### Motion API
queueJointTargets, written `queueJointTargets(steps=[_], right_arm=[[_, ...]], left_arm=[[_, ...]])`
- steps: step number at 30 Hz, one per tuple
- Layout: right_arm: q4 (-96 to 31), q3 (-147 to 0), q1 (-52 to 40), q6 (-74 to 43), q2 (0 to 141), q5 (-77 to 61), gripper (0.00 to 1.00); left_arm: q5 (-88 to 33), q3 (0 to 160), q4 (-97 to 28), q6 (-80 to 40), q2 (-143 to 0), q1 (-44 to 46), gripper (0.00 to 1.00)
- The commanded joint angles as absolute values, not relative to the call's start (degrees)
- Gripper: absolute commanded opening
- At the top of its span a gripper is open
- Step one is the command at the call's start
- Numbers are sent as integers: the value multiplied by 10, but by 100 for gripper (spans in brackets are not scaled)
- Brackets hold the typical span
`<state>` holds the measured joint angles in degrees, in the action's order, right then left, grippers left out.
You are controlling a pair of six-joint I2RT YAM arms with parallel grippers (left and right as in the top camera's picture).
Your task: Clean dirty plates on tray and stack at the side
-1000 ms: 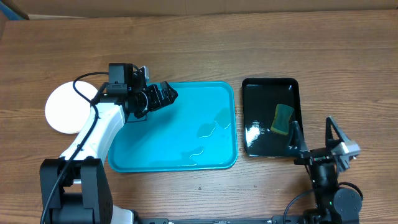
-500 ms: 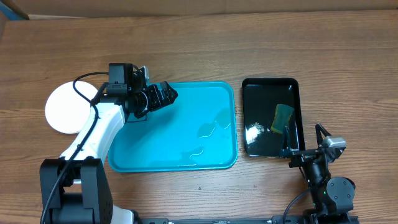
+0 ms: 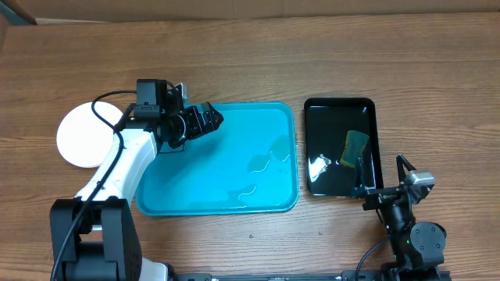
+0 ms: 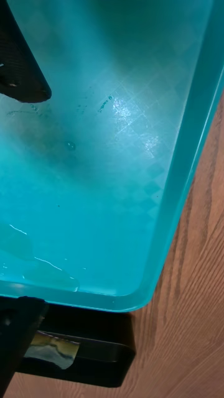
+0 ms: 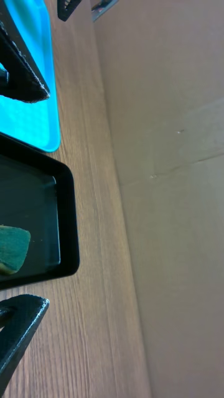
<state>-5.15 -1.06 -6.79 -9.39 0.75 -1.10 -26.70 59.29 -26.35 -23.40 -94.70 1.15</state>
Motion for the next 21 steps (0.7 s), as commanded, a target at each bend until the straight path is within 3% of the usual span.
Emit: queueJointTargets(steps=[1,14,21], right_arm=[[-48,-5,-66,-91,2,-12,100],[-48,-5,-66,-91,2,-12,100],[-48,-5,-66,-91,2,-12,100]], left_arm=[[-264,602,-263,-218,-949,13,100],[-222,601,-267,-218,-923,15,100],[-186,601,-268,-218,-795,15,100]])
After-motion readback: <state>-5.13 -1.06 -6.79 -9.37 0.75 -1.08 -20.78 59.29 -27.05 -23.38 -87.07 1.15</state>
